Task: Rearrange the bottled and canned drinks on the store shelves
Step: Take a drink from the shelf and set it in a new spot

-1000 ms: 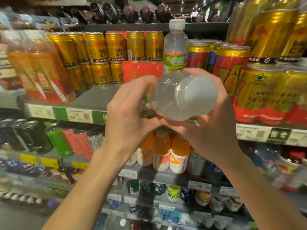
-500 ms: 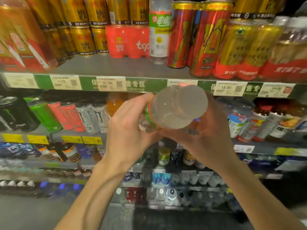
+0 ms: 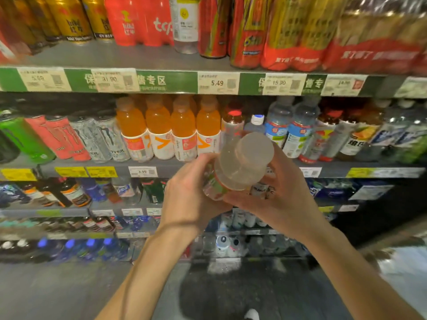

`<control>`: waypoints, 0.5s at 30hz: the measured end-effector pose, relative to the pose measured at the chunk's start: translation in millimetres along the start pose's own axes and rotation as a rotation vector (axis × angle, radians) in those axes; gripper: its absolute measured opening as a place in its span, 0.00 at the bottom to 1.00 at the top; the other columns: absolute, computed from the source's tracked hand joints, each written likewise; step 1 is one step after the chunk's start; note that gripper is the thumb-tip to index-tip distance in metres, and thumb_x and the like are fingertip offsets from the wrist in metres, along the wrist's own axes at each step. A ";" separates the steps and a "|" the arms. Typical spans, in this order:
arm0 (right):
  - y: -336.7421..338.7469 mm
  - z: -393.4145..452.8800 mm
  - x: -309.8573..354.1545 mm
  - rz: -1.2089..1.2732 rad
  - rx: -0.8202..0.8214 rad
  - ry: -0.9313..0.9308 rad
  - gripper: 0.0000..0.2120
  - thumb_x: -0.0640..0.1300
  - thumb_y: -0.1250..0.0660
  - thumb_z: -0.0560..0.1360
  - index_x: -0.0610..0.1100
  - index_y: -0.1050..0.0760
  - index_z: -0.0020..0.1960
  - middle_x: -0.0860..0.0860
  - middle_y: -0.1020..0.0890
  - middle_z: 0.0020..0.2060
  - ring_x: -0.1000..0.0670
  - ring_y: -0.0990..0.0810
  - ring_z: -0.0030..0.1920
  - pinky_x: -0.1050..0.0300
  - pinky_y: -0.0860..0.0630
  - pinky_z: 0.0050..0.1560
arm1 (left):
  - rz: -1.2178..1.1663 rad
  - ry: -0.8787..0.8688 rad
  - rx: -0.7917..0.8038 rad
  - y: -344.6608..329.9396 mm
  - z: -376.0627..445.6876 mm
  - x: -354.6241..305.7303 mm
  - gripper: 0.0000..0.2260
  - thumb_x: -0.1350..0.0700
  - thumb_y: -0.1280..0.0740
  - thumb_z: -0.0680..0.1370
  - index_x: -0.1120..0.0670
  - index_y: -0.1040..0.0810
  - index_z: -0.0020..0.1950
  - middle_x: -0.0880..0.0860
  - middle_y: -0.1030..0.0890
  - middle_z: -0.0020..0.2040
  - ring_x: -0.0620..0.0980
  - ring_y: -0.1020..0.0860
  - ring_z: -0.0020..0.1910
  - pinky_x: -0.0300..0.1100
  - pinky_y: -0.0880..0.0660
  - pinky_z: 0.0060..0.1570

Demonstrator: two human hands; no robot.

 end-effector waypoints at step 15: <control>76.2 0.5 -75.0 0.058 -0.021 -0.027 0.36 0.45 0.15 0.63 0.48 0.25 0.67 0.56 0.17 0.56 0.48 0.17 0.57 0.47 0.18 0.53 | -0.033 0.184 0.340 -99.0 4.0 -6.8 0.34 0.42 0.19 0.61 0.33 0.27 0.64 0.31 0.21 0.60 0.33 0.24 0.60 0.40 0.26 0.62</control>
Point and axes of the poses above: each hand's wrist, its own z-axis towards the middle knuckle, its own y-axis out of the back of the hand, x = y × z, the point moved 5 cm from there along z, towards the middle knuckle
